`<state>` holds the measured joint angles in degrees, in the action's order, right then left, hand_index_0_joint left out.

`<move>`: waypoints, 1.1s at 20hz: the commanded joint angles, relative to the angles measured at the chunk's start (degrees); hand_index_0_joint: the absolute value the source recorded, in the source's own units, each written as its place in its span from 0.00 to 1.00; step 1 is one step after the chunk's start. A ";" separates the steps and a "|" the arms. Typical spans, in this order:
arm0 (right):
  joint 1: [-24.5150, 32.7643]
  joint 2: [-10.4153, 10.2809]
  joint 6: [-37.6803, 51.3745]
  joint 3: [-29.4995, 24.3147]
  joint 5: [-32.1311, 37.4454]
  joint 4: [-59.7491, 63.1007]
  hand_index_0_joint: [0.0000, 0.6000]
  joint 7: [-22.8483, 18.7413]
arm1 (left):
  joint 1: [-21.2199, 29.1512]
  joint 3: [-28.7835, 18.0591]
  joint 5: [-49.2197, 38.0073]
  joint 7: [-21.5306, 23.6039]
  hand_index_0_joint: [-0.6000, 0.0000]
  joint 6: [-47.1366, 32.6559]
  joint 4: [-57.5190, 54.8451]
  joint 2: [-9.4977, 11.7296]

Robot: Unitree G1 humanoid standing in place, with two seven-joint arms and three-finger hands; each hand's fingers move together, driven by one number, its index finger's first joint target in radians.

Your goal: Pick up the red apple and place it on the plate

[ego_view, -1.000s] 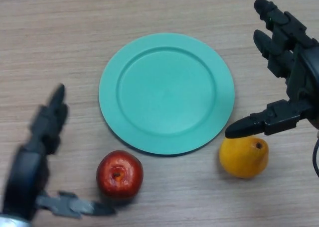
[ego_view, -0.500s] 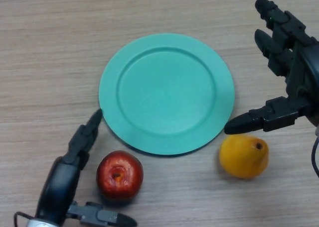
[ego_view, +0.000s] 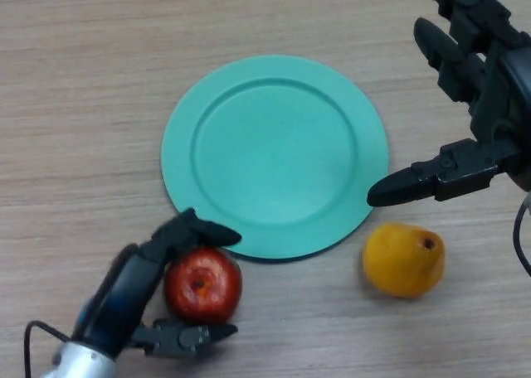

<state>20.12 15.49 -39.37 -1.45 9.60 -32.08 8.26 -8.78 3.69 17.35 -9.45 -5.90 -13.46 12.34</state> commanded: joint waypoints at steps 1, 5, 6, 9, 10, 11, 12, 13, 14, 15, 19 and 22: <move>3.31 2.07 5.04 -3.54 2.54 -3.39 0.00 -1.63 | 3.17 -1.78 -1.26 0.66 0.00 -2.13 -5.55 0.55; 3.00 1.91 7.93 -2.31 0.68 -3.35 0.00 -1.05 | 16.73 -2.56 1.82 4.41 0.00 -8.47 4.56 1.18; 2.83 1.74 6.82 -2.85 1.63 -4.49 0.00 -0.36 | 21.23 -2.78 -0.99 2.78 0.00 -6.03 7.58 0.91; 3.46 2.50 3.68 -4.06 3.10 -6.25 0.00 -0.10 | 29.01 -2.37 -2.00 4.36 0.00 -5.72 17.03 0.26; 3.09 3.30 5.04 -3.59 2.12 -6.38 0.00 0.52 | 31.05 -1.04 -1.12 2.53 0.00 -5.97 20.72 0.48; 3.02 3.58 5.20 -3.49 1.75 -6.55 0.00 0.92 | 31.39 -0.46 -1.56 0.24 0.00 -6.01 21.62 0.67; 2.78 3.89 5.58 -3.64 0.99 -7.08 0.00 2.05 | 33.09 -0.27 1.41 -0.44 0.00 -12.11 25.12 1.16; 2.70 4.08 5.65 -3.73 0.69 -7.34 0.00 2.55 | 33.65 -0.79 1.32 -0.94 0.00 -12.48 25.68 0.86; 2.55 4.09 5.67 -4.16 0.33 -7.77 0.00 3.21 | 34.50 -1.96 -1.18 -0.97 0.00 -12.59 25.63 0.05; 2.40 4.07 6.03 -4.38 0.19 -7.87 0.00 3.41 | 34.52 -1.95 -1.69 -1.07 0.00 -12.58 25.64 0.03; 1.91 3.66 6.57 -4.52 0.02 -8.09 0.00 3.18 | 34.75 -1.83 -0.09 0.71 0.67 -11.58 25.39 0.30; 2.15 3.39 5.45 -5.32 1.74 -8.71 0.00 2.74 | 33.28 -3.12 1.58 -1.56 1.00 -9.20 18.33 2.08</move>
<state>20.07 17.69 -40.32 -2.24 10.03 -37.00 12.01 22.23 3.86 19.79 -12.36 -10.41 8.25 13.13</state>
